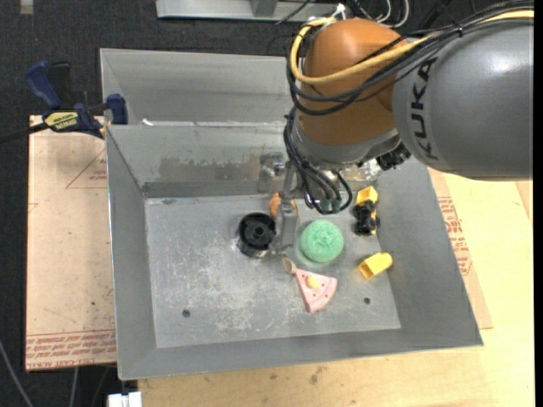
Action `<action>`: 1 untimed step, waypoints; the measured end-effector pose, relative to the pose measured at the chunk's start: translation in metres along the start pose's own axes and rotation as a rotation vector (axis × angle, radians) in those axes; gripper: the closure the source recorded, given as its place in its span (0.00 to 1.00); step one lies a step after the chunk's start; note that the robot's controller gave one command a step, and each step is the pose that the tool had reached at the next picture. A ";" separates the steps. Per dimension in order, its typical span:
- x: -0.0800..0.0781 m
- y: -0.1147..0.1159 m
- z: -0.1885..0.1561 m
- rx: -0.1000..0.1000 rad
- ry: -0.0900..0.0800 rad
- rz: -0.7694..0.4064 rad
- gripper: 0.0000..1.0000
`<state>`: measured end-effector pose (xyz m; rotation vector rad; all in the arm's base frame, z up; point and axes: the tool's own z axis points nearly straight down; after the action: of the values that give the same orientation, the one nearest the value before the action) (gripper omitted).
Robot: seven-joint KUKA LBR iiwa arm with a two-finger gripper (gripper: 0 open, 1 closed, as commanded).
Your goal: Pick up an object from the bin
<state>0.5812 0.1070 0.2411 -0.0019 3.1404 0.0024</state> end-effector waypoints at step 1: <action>-0.027 -0.007 0.038 -0.002 -0.011 0.022 0.00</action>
Offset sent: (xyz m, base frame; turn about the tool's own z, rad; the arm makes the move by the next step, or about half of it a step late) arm 0.0078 0.0060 -0.1020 0.0009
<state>0.6080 0.1001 0.2034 0.0328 3.1293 0.0058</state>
